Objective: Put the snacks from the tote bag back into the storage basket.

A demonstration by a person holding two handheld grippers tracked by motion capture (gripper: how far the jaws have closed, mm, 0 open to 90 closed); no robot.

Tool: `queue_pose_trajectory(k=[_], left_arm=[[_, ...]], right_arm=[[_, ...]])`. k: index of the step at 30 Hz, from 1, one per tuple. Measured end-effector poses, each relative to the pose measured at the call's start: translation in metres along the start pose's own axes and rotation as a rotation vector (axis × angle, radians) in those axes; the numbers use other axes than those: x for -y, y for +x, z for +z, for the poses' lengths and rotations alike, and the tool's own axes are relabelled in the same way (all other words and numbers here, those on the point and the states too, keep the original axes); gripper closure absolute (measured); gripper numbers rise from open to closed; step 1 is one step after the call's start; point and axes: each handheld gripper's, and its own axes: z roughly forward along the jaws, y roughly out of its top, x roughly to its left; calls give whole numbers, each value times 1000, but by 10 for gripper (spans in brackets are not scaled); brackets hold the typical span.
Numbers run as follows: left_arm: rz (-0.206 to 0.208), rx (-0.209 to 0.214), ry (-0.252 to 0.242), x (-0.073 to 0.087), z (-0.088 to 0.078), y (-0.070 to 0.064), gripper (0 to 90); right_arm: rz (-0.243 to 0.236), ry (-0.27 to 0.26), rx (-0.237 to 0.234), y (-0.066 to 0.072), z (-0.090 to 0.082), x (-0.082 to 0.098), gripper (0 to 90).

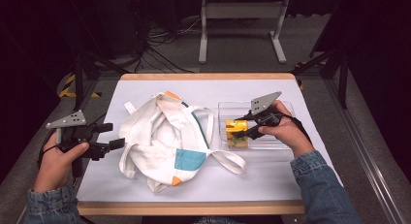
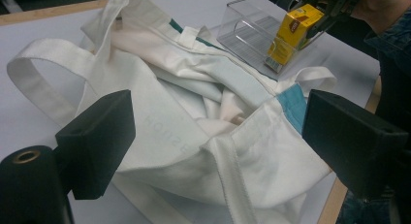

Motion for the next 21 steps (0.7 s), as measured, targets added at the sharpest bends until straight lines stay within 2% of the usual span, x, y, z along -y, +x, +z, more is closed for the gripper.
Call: queue_pose_trajectory(k=[17,21], left_arm=[[1,2,4,0,1,0,129],[4,3,7,0,2,0,129]], right_arm=[[-8,16,8,3,-13,6,496],[-13,23,14,5,-12,5,460]])
